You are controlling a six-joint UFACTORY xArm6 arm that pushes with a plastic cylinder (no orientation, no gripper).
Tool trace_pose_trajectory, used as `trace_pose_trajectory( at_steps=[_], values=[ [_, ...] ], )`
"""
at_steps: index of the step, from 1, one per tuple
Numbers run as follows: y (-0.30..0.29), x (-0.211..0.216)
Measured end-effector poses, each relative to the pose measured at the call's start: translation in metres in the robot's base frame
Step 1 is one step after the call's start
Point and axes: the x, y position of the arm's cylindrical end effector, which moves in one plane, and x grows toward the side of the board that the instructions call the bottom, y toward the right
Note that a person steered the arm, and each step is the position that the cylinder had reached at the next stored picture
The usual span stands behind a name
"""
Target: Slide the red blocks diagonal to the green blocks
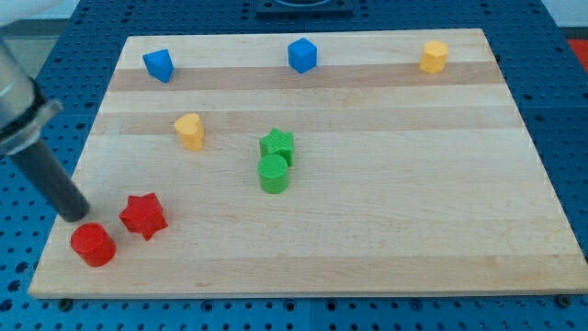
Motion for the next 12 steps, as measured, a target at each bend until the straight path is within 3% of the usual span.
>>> trace_pose_trajectory(
  at_steps=[2, 4, 7, 8, 10, 12],
  values=[
    [-0.011, 0.045],
    [0.031, 0.062],
    [0.177, 0.058],
    [0.199, 0.057],
    [0.149, 0.090],
    [0.145, 0.047]
  ],
)
